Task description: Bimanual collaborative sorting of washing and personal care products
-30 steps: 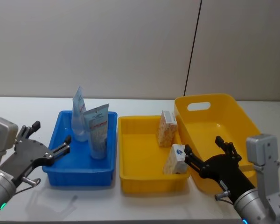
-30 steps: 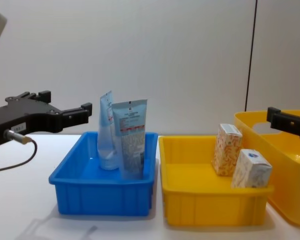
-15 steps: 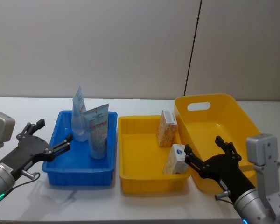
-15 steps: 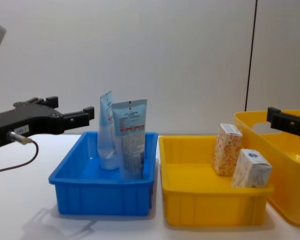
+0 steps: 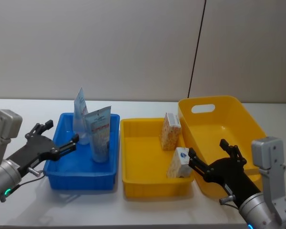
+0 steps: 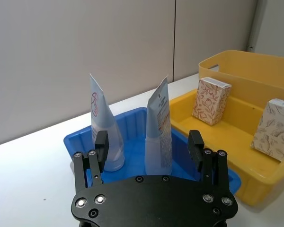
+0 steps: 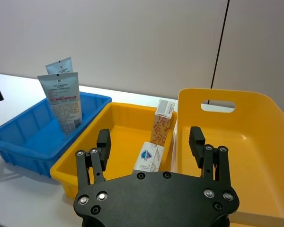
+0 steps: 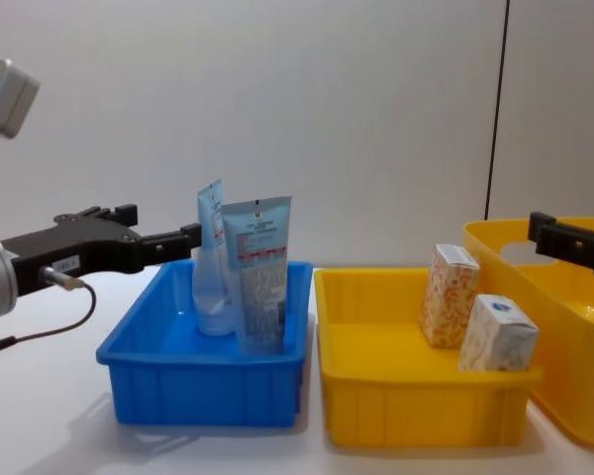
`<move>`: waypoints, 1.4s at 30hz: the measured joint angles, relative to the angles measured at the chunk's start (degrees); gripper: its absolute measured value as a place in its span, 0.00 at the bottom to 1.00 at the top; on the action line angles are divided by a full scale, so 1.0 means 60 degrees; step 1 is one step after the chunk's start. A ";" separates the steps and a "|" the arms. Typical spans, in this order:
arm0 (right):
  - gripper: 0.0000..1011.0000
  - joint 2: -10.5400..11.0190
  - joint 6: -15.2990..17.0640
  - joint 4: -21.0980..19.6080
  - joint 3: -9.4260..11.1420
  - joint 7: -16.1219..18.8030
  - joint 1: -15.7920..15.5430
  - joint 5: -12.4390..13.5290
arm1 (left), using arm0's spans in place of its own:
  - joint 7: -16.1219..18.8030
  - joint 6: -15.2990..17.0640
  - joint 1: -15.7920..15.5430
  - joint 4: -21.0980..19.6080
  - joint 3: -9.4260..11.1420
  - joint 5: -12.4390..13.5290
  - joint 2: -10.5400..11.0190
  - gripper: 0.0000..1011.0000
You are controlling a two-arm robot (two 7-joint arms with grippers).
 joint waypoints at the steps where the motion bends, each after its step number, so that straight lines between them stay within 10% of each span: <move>1: 0.99 -0.0001 0.0000 0.0000 0.0000 0.0000 0.0000 0.0000 | -0.0052 -0.0030 -0.0084 0.0138 0.0014 0.0000 -0.0047 0.99; 42: 0.99 -0.0001 0.0000 0.0000 0.0000 0.0000 0.0000 0.0000 | -0.2150 -0.1810 -0.3060 0.5617 0.0333 0.0165 -0.1876 0.99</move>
